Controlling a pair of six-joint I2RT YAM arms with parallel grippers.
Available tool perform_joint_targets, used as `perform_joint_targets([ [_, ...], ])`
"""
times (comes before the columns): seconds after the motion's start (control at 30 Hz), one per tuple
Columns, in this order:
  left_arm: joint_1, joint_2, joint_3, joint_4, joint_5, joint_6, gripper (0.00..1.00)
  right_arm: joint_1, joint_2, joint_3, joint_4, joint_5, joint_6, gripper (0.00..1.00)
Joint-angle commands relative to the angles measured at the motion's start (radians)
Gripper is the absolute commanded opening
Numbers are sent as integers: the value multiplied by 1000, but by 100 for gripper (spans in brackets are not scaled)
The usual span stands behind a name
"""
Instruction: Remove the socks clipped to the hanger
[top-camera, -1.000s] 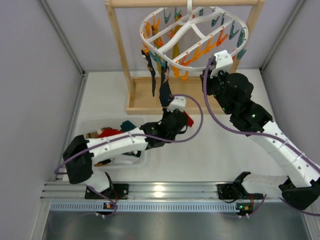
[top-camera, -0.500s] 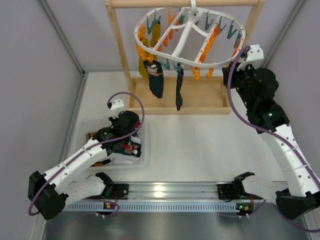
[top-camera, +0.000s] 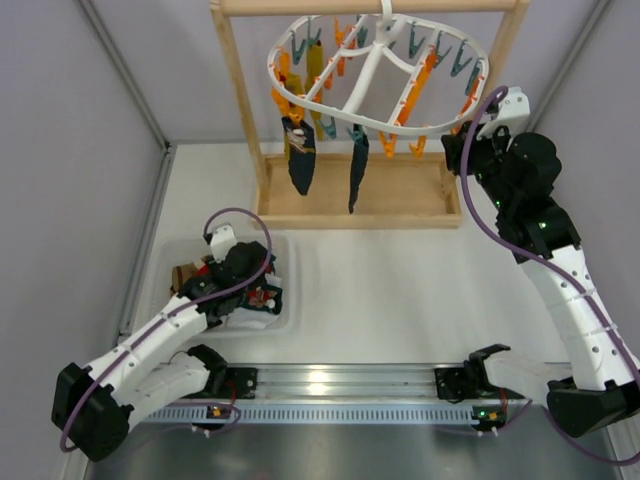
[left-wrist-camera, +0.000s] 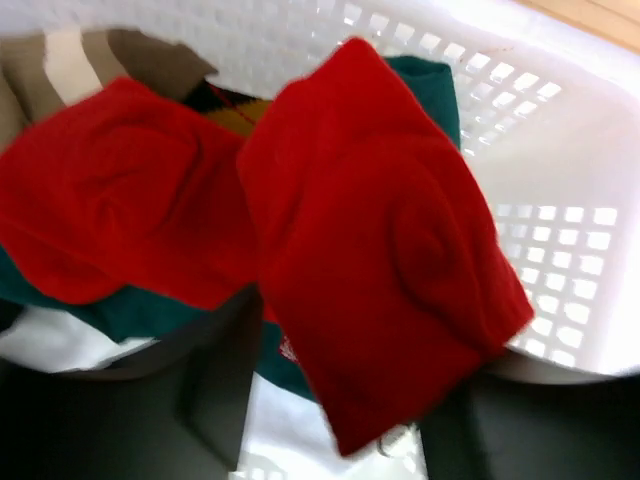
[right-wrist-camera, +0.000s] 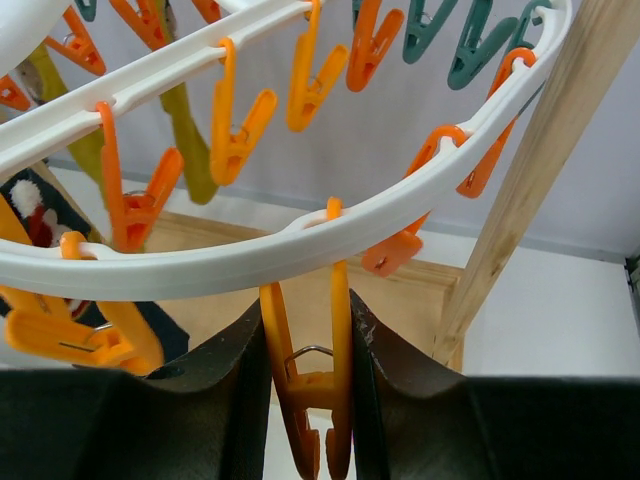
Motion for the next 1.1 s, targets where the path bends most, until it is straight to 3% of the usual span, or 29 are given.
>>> perform_joint_targets([
  [0.0,-2,-87,-18,9,65,-20,65,-26,7,15,-35,-8,17,10],
  [0.07,-2,-127,-7,6,88,9,82,-26,10,21,-35,-15,18,13],
  [0.1,-2,-159,-1,6,117,17,85,-28,10,23,-36,-16,20,15],
  [0.17,-2,-178,26,-3,136,42,99,-26,5,23,-38,-19,21,27],
  [0.3,-5,-187,80,-2,182,63,99,-26,-15,20,-48,-39,21,33],
  [0.33,-3,-178,109,1,197,75,99,-26,-19,15,-50,-41,23,41],
  [0.4,-5,-158,143,12,220,88,99,-28,-32,12,-53,-39,23,45],
  [0.47,-8,-86,210,40,336,161,99,-28,-39,9,-58,-38,24,50],
  [0.5,-14,-52,233,58,378,183,99,-26,-39,10,-59,-30,23,54],
  [0.53,-25,0,273,76,416,215,99,-26,-39,13,-71,-25,24,66],
  [0.57,-38,24,287,101,423,230,99,-28,-41,15,-78,-24,29,69],
  [0.67,-143,99,342,201,357,276,99,-26,-71,0,-90,-19,47,81],
  [0.8,-311,210,457,230,168,333,99,-28,-113,-22,-108,-1,49,87],
  [1.07,-313,385,424,622,102,546,99,-35,-144,-8,-153,10,36,90],
])
